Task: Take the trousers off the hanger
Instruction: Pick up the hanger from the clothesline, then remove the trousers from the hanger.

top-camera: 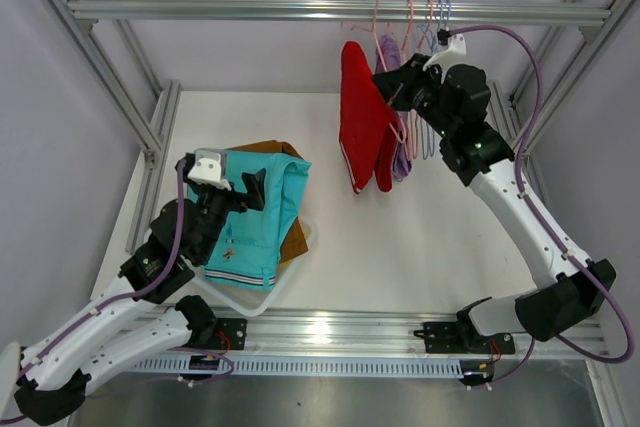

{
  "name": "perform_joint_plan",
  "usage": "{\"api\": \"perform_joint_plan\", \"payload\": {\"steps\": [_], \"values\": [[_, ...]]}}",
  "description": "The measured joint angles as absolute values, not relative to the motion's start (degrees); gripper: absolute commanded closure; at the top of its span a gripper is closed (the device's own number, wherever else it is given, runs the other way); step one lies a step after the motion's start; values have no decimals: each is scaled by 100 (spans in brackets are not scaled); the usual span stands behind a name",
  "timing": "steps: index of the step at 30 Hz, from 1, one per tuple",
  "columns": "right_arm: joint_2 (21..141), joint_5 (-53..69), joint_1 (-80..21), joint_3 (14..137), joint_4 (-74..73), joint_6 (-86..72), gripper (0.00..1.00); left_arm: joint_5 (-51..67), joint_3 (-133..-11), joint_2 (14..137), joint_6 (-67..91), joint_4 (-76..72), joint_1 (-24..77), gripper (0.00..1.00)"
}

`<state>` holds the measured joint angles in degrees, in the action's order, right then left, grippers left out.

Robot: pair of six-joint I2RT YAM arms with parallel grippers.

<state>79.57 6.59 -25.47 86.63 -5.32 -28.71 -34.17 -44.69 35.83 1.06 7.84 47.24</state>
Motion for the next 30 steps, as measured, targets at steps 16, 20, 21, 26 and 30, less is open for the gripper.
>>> {"api": "perform_joint_plan", "payload": {"steps": [16, 20, 21, 26, 30], "values": [[6617, -121, -3605, 7478, -624, -2335, 100, -3133, -4469, 3806, -193, 786, 5343, 1], [6267, -486, -3944, 7142, -615, -2324, 100, -3245, -4445, 3822, -401, 740, 5922, 1], [6182, -602, -4077, 7054, -622, -2316, 100, -3301, -4434, 3833, -456, 709, 6049, 1], [6077, -1341, -4947, 6877, -644, -2086, 100, -3802, -4460, 4169, -639, 508, 6718, 1], [6198, -2239, -5730, 6855, -642, -1809, 100, -4204, -4668, 4803, -609, 462, 7048, 1]]}}
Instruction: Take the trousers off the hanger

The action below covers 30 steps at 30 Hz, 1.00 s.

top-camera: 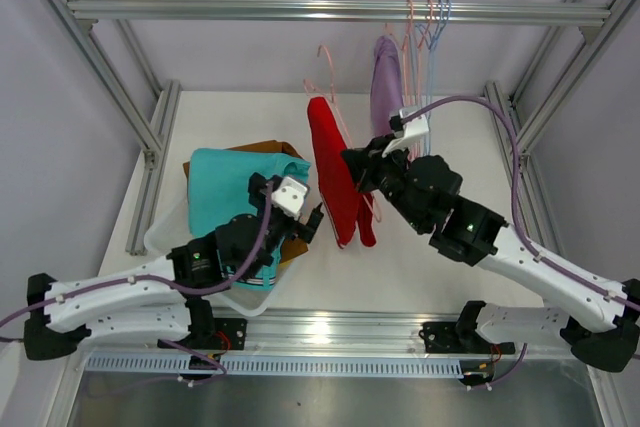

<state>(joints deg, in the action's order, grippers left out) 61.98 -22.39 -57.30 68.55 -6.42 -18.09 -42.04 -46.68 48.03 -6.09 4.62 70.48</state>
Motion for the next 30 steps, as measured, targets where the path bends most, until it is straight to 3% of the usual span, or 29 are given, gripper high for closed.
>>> {"api": "perform_joint_plan", "payload": {"steps": [13, 30], "values": [[6648, -4281, -6670, 6847, -639, -1712, 100, -4971, -4711, 5782, -314, -478, 7732, 1], [6692, -4930, -6663, 6845, -639, -2141, 100, -5347, -4705, 6689, -10, -1028, 8134, 1]]}}
